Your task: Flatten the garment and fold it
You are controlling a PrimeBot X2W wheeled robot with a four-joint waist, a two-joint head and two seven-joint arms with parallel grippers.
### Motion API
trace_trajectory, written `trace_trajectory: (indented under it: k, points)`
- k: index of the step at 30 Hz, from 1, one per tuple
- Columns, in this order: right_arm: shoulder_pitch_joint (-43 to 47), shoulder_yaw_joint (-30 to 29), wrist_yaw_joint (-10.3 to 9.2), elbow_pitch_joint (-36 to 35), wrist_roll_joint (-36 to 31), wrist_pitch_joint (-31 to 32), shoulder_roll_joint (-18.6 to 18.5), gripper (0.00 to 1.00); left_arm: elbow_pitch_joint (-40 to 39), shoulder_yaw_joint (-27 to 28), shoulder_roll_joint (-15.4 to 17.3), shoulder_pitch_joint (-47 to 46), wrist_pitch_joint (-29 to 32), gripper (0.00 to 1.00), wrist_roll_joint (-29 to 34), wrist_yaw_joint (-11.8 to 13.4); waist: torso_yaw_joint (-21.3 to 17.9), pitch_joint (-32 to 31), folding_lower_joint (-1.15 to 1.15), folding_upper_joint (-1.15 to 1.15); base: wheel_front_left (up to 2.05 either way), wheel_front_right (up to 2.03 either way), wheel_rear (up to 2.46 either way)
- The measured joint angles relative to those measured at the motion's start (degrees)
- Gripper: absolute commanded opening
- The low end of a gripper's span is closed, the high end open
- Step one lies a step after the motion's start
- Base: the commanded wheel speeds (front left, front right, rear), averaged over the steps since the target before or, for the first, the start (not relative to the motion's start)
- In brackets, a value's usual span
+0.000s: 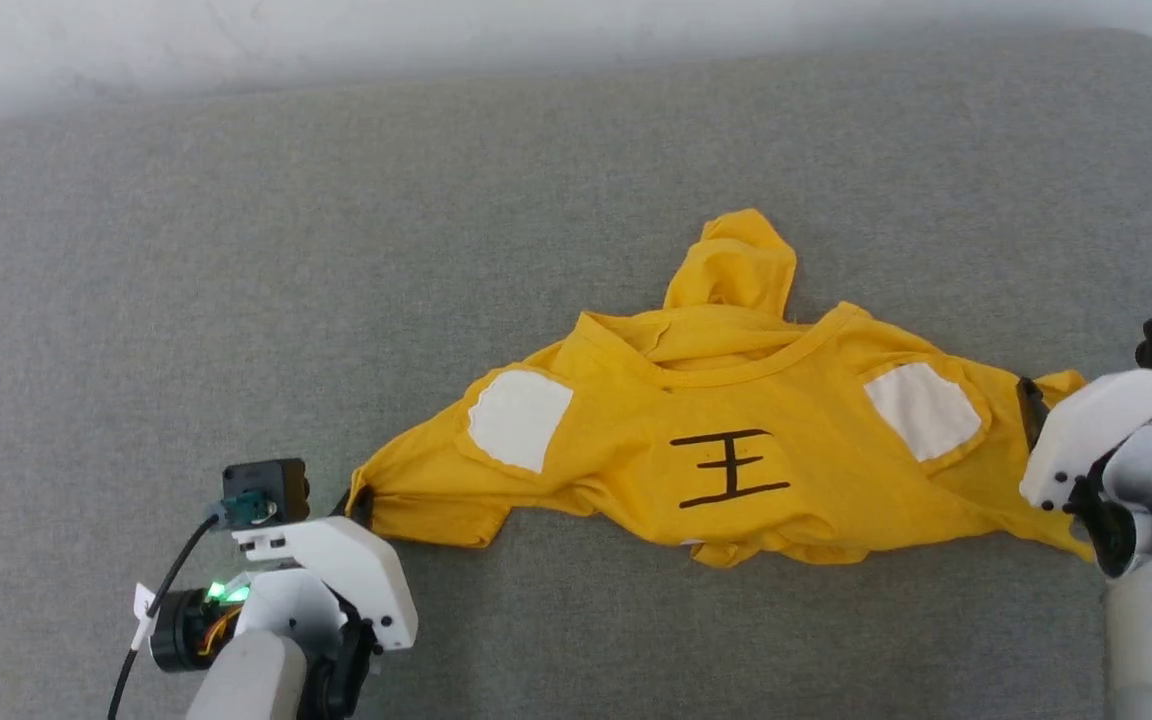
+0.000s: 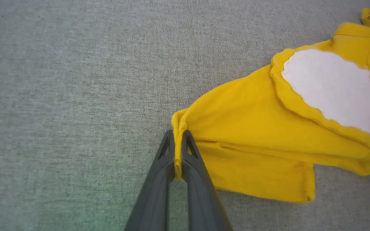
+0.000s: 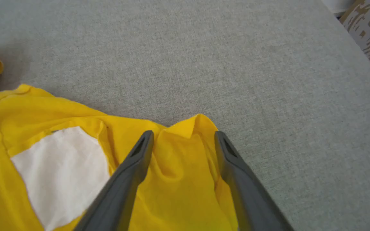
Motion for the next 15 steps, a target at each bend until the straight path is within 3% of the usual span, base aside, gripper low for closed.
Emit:
trace_trajectory:
  k: [7, 8, 9, 10, 12, 15]
  points:
    - [-5.82, -4.47, 0.01, 6.95, -3.3, 8.49, -0.88, 1.0, -1.49, -0.89, -0.07, -0.55, 0.08, 0.0, -0.02, -0.1, 1.69, 2.2, 0.0, 0.0, 0.0, 0.0, 0.0]
    - [-6.51, -4.82, 0.0, 7.24, -3.86, 10.03, -1.04, 0.62, -1.6, -1.0, -0.11, -0.59, 0.08, 0.0, -0.04, -0.1, 1.92, 2.38, 0.0, 0.0, 0.0, 0.0, 0.0]
    - [-7.11, -4.99, 0.0, 7.48, -4.35, 11.72, -1.2, 0.37, -1.71, -1.09, -0.14, -0.65, 0.08, 0.0, -0.09, -0.11, 2.12, 2.51, 0.0, 0.0, 0.0, 0.0, 0.0]
    - [-7.58, -5.12, 0.0, 7.51, -4.54, 13.05, -1.27, 0.24, -1.8, -1.16, -0.15, -0.67, 0.08, 0.0, -0.1, -0.12, 2.3, 2.6, 0.0, 0.0, 0.0, 0.0, 0.0]
    - [-8.11, -5.1, 0.0, 7.26, -4.72, 14.56, -1.24, 0.0, -1.85, -1.22, -0.15, -0.7, 0.11, 0.0, -0.45, -0.4, 2.5, 2.62, 0.0, 0.0, 0.0, 0.0, 0.0]
    - [-8.09, -4.81, 0.01, 7.1, -4.06, 14.62, -1.14, 0.0, -1.87, -1.3, -0.12, -0.86, 0.16, 0.0, -0.73, -0.62, 2.52, 2.34, 0.0, 0.0, 0.0, 0.0, 0.0]
